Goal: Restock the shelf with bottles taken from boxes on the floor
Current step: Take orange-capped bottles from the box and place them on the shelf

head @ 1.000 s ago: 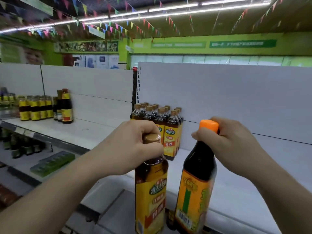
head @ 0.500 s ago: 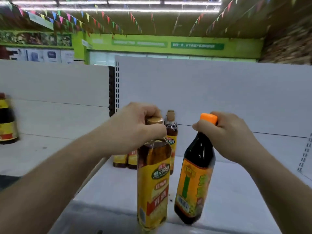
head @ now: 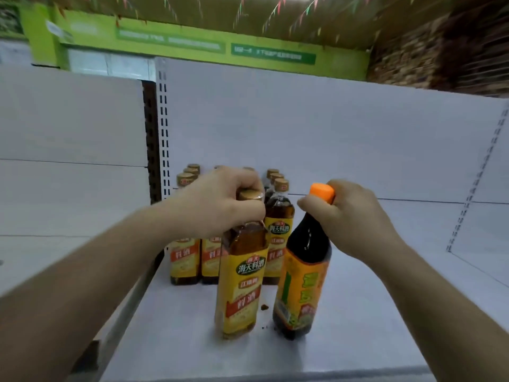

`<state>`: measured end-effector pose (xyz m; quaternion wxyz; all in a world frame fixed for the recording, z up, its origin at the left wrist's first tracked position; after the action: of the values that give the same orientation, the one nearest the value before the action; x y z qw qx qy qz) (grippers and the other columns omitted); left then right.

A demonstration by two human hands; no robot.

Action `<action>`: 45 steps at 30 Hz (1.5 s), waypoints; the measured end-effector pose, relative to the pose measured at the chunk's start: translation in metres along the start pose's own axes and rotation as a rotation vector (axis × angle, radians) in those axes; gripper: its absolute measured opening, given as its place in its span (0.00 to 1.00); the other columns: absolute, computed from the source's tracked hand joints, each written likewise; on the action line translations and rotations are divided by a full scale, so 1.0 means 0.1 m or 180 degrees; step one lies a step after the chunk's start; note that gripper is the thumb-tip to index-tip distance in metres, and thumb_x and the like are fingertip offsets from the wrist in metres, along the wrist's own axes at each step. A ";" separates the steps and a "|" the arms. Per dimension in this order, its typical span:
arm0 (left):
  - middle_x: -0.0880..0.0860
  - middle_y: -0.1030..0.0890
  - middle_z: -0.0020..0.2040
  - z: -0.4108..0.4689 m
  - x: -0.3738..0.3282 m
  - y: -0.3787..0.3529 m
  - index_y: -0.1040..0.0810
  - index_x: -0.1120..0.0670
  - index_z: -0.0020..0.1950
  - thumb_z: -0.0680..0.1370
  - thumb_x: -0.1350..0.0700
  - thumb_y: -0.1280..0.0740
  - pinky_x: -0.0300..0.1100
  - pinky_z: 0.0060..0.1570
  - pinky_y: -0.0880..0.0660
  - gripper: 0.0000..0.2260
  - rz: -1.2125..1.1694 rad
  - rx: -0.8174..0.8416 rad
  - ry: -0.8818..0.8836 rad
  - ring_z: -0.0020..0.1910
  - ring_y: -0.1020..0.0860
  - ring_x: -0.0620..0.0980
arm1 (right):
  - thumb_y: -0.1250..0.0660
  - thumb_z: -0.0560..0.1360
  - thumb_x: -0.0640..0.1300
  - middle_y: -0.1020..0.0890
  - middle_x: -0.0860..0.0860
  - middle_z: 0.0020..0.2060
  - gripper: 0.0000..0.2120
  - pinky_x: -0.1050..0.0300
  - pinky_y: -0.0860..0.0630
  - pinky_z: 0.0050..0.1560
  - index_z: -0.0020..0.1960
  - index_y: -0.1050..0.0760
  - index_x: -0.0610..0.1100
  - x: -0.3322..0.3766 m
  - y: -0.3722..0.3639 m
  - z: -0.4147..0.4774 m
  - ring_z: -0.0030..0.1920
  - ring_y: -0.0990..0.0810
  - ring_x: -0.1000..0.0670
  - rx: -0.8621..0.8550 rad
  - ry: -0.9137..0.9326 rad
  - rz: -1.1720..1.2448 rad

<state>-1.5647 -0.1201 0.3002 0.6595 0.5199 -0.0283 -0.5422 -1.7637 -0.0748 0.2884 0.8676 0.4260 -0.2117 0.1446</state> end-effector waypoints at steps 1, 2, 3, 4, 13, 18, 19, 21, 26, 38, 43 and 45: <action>0.50 0.21 0.41 0.01 0.03 -0.03 0.20 0.49 0.44 0.74 0.50 0.29 0.52 0.42 0.21 0.03 -0.0017 0.0071 -0.0007 0.40 0.21 0.50 | 0.33 0.74 0.60 0.24 0.46 0.33 0.21 0.46 0.28 0.35 0.39 0.30 0.42 0.00 -0.03 0.01 0.36 0.24 0.41 0.0012 -0.0005 -0.0030; 0.50 0.20 0.40 0.03 0.06 -0.06 0.20 0.49 0.45 0.75 0.52 0.29 0.50 0.41 0.22 0.02 -0.0040 0.0142 -0.0010 0.39 0.21 0.50 | 0.33 0.74 0.61 0.25 0.46 0.33 0.21 0.48 0.29 0.35 0.39 0.30 0.43 0.00 -0.05 0.02 0.35 0.24 0.42 0.0021 -0.0014 -0.0059; 0.50 0.21 0.39 0.03 0.09 -0.09 0.20 0.49 0.46 0.76 0.54 0.28 0.48 0.40 0.24 0.02 -0.0080 0.0202 -0.0012 0.38 0.22 0.49 | 0.33 0.74 0.61 0.25 0.47 0.33 0.21 0.49 0.30 0.35 0.40 0.31 0.43 0.01 -0.07 0.02 0.35 0.24 0.42 0.0023 -0.0009 -0.0085; 0.49 0.21 0.38 0.04 0.11 -0.11 0.20 0.49 0.46 0.77 0.55 0.28 0.48 0.40 0.25 0.01 -0.0123 0.0247 -0.0013 0.37 0.23 0.47 | 0.34 0.74 0.61 0.24 0.47 0.33 0.21 0.50 0.31 0.35 0.40 0.31 0.43 0.02 -0.09 0.03 0.36 0.24 0.42 0.0016 0.0001 -0.0110; 0.50 0.22 0.40 0.05 0.16 -0.24 0.19 0.48 0.48 0.77 0.58 0.30 0.40 0.39 0.26 0.05 -0.0219 0.0014 0.0132 0.38 0.24 0.43 | 0.34 0.75 0.62 0.24 0.49 0.34 0.19 0.53 0.32 0.33 0.41 0.32 0.47 -0.05 -0.29 0.03 0.36 0.24 0.46 -0.0098 0.0095 -0.0137; 0.53 0.20 0.48 -0.04 0.19 -0.33 0.20 0.47 0.51 0.73 0.53 0.32 0.51 0.44 0.20 0.08 -0.0410 -0.0283 0.0286 0.43 0.20 0.51 | 0.34 0.76 0.64 0.25 0.52 0.35 0.19 0.53 0.33 0.34 0.46 0.32 0.49 -0.09 -0.35 -0.04 0.37 0.25 0.46 -0.0180 0.0152 -0.0141; 0.52 0.20 0.49 -0.06 0.20 -0.34 0.20 0.45 0.52 0.73 0.52 0.32 0.55 0.47 0.19 0.09 -0.0416 -0.0343 0.0334 0.46 0.20 0.53 | 0.34 0.76 0.63 0.25 0.52 0.35 0.19 0.53 0.32 0.34 0.47 0.32 0.48 -0.09 -0.37 -0.04 0.37 0.25 0.46 -0.0178 0.0155 -0.0141; 0.51 0.20 0.51 -0.09 0.23 -0.36 0.20 0.42 0.55 0.74 0.52 0.31 0.58 0.50 0.18 0.10 -0.0464 -0.0449 0.0410 0.48 0.19 0.54 | 0.34 0.76 0.63 0.26 0.52 0.35 0.19 0.52 0.30 0.35 0.49 0.33 0.48 -0.10 -0.40 -0.04 0.38 0.24 0.44 -0.0177 0.0145 -0.0133; 0.45 0.20 0.49 -0.17 0.27 -0.39 0.23 0.36 0.62 0.76 0.52 0.31 0.45 0.44 0.22 0.17 -0.0452 -0.0919 0.0482 0.45 0.20 0.45 | 0.35 0.77 0.62 0.26 0.52 0.36 0.19 0.50 0.28 0.37 0.51 0.33 0.47 -0.13 -0.43 -0.06 0.39 0.24 0.42 -0.0163 0.0033 0.0003; 0.36 0.24 0.56 -0.76 0.62 -0.78 0.32 0.38 0.65 0.71 0.37 0.24 0.28 0.44 0.27 0.27 -0.0588 -0.1478 0.1359 0.53 0.25 0.31 | 0.32 0.74 0.68 0.25 0.54 0.35 0.23 0.55 0.35 0.33 0.52 0.31 0.51 -0.21 -0.45 -0.22 0.37 0.25 0.54 -0.0166 -0.0179 0.0728; 0.37 0.17 0.54 -0.93 0.84 -1.02 0.27 0.39 0.62 0.66 0.42 0.18 0.35 0.49 0.21 0.29 -0.1068 -0.1072 0.1547 0.52 0.20 0.34 | 0.26 0.70 0.66 0.24 0.52 0.40 0.27 0.51 0.26 0.38 0.60 0.29 0.52 -0.38 -0.43 -0.39 0.41 0.22 0.53 0.0059 -0.0304 0.1271; 0.32 0.18 0.53 -0.97 0.85 -1.07 0.26 0.40 0.63 0.69 0.45 0.19 0.32 0.46 0.22 0.26 -0.1112 -0.1009 0.1547 0.52 0.20 0.32 | 0.25 0.68 0.66 0.24 0.53 0.46 0.31 0.51 0.26 0.40 0.64 0.30 0.53 -0.47 -0.47 -0.47 0.46 0.23 0.55 0.0128 -0.0348 0.1254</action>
<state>-1.5449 -0.1059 0.1346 0.6168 0.5220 0.3039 -0.5048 -1.7726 -0.0683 0.2072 0.8011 0.4007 -0.3349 0.2924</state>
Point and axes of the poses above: each hand's wrist, its own z-axis towards the middle knuckle, its own y-axis out of the back of the hand, x = y × z, the point moved 7 cm from there along z, towards the middle knuckle
